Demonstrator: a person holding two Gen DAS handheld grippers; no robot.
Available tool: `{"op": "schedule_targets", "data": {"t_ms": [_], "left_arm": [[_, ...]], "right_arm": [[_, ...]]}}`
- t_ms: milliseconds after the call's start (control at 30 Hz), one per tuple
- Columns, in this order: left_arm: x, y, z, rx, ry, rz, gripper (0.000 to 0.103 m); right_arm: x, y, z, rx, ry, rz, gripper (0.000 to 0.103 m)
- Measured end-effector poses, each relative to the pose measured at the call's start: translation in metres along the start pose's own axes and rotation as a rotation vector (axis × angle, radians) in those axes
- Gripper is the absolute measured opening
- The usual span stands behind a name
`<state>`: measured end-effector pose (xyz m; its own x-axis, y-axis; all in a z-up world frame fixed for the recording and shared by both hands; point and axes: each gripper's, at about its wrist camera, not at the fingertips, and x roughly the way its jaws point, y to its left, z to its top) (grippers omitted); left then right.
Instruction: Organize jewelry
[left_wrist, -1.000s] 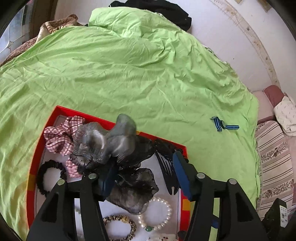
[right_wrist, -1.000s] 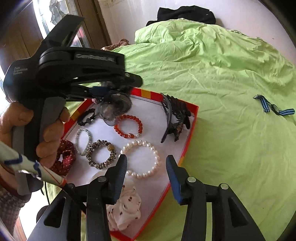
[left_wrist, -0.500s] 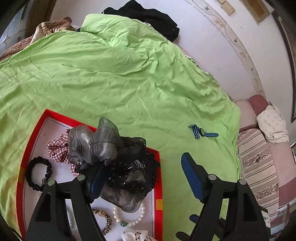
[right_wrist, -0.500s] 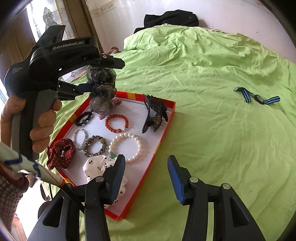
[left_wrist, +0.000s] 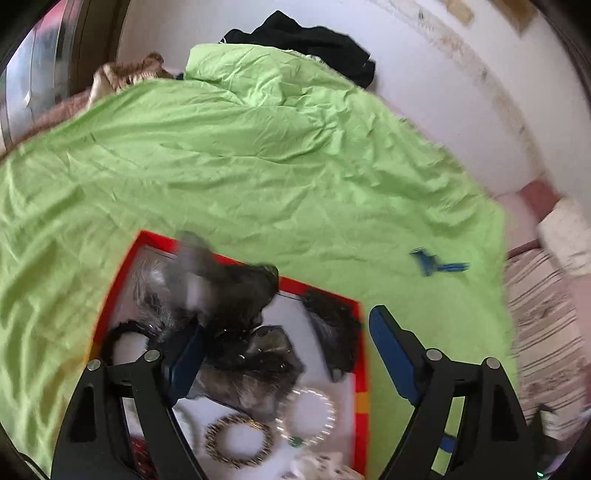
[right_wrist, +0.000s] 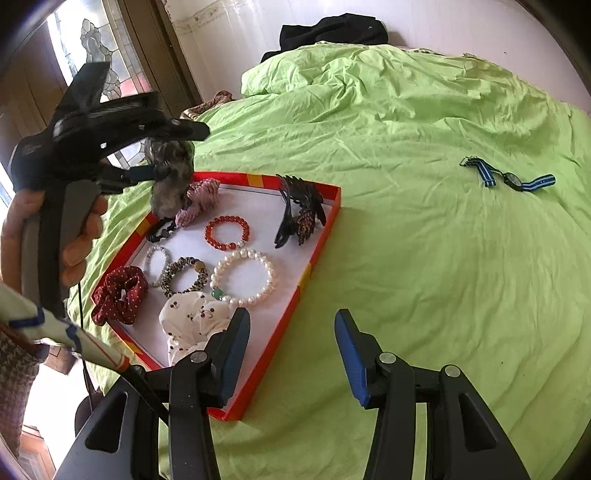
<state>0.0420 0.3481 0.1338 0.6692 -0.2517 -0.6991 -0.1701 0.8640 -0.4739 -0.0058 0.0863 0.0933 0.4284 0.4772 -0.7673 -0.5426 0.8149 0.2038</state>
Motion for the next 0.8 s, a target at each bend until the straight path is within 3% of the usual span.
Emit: {"op": "schedule_targets", "data": {"t_ms": [200, 300, 400, 567, 600, 667, 733, 767, 800], "left_arm": [[-0.026, 0.034, 0.001, -0.158, 0.004, -0.287, 0.084], [-0.038, 0.042, 0.002, -0.165, -0.023, -0.315, 0.085], [-0.042, 0.05, 0.0, -0.181, -0.009, -0.364, 0.085], [-0.055, 0.056, -0.006, -0.203, 0.002, -0.499, 0.085], [-0.057, 0.056, -0.007, -0.202, 0.002, -0.519, 0.085], [-0.063, 0.056, -0.01, -0.205, 0.01, -0.569, 0.085], [-0.067, 0.053, -0.012, -0.201, 0.022, -0.61, 0.085], [-0.069, 0.052, -0.013, -0.199, 0.024, -0.62, 0.085], [-0.071, 0.051, -0.015, -0.197, 0.026, -0.625, 0.085]], "right_arm": [[0.006, 0.017, 0.014, -0.024, -0.009, 0.031, 0.052], [0.014, 0.029, 0.027, -0.048, -0.014, 0.041, 0.052], [0.023, 0.04, 0.045, -0.034, -0.016, 0.103, 0.052], [0.031, 0.074, 0.077, -0.044, -0.029, 0.299, 0.053], [0.03, 0.083, 0.08, -0.067, -0.039, 0.318, 0.058], [0.029, 0.098, 0.085, -0.102, -0.071, 0.323, 0.067], [0.033, 0.111, 0.089, -0.123, -0.091, 0.306, 0.067], [0.036, 0.115, 0.089, -0.13, -0.083, 0.303, 0.053], [0.039, 0.118, 0.09, -0.137, -0.076, 0.302, 0.017]]}}
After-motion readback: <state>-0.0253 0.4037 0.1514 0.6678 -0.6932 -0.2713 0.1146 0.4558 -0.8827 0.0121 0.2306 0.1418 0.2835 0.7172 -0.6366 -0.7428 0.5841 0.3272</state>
